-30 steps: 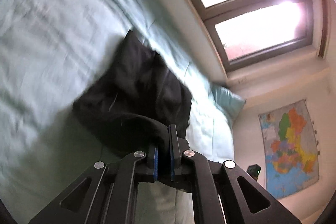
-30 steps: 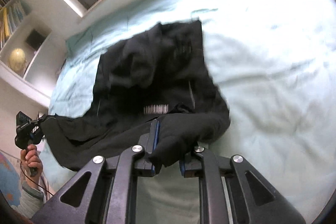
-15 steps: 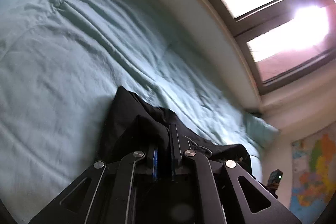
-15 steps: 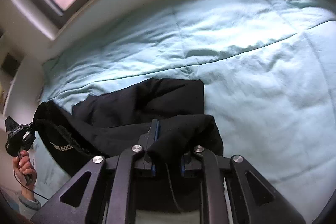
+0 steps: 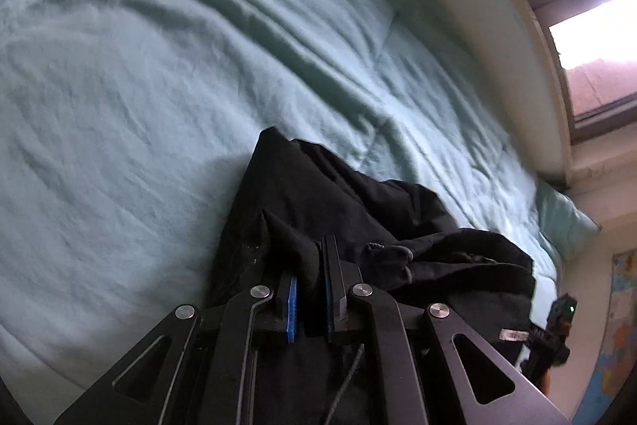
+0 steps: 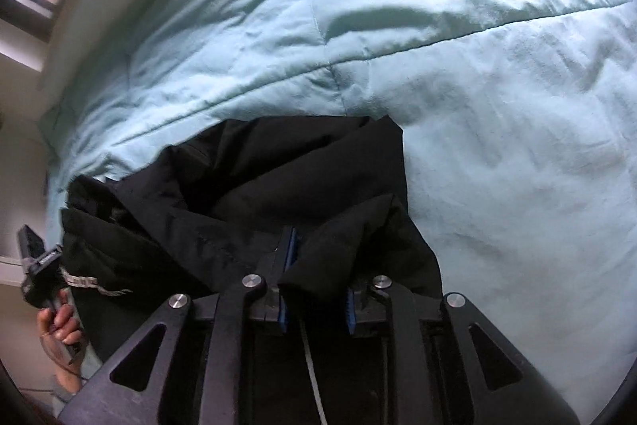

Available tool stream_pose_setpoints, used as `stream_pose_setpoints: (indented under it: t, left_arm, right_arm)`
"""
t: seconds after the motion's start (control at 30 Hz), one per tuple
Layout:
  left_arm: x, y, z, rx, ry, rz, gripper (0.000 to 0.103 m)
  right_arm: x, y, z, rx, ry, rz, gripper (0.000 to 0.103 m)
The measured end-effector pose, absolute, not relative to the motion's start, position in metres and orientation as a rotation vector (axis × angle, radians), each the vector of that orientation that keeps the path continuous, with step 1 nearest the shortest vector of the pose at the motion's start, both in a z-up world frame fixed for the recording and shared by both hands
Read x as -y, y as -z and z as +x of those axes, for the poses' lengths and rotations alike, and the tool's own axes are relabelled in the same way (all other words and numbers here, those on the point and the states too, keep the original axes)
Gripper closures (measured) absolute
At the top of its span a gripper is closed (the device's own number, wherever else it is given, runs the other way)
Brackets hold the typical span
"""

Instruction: Fold large clothes

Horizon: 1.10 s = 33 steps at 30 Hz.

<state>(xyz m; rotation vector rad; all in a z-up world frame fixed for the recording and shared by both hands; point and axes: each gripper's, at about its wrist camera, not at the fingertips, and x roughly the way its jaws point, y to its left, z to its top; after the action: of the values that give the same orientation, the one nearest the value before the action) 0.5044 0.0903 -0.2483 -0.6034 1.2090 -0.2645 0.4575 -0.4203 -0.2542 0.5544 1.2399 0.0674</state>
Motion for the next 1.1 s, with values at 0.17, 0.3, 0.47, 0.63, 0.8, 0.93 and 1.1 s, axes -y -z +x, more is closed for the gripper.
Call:
stream_pose_setpoints:
  t: [0.17, 0.3, 0.47, 0.63, 0.8, 0.93, 1.1]
  left_arm:
    - [-0.117, 0.212, 0.49, -1.24, 0.44, -0.614, 0.072]
    - [-0.16, 0.182, 0.461, -1.195, 0.445, -0.676, 0.055]
    - [-0.18, 0.159, 0.434, -1.141, 0.403, -0.605, 0.049]
    - [-0.149, 0.172, 0.449, -1.13, 0.394, -0.472, 0.048]
    - [-0.122, 0.198, 0.484, -1.129, 0.419, -0.408, 0.048]
    - [-0.115, 0.218, 0.509, -1.159, 0.488, -0.408, 0.048]
    - [-0.122, 0.242, 0.526, -1.203, 0.636, -0.514, 0.048]
  right_arm:
    - [0.453, 0.222, 0.433, -1.178, -0.21, 0.777, 0.064]
    - [0.479, 0.187, 0.403, -1.067, -0.238, 0.876, 0.041]
    - [0.473, 0.165, 0.386, -1.067, -0.139, 0.667, 0.029]
    - [0.44, 0.187, 0.407, -1.124, -0.056, 0.341, 0.029]
    - [0.432, 0.21, 0.423, -1.127, -0.091, 0.204, 0.029]
    - [0.432, 0.225, 0.442, -1.136, -0.124, 0.164, 0.029]
    - [0.429, 0.241, 0.467, -1.146, -0.179, 0.143, 0.029]
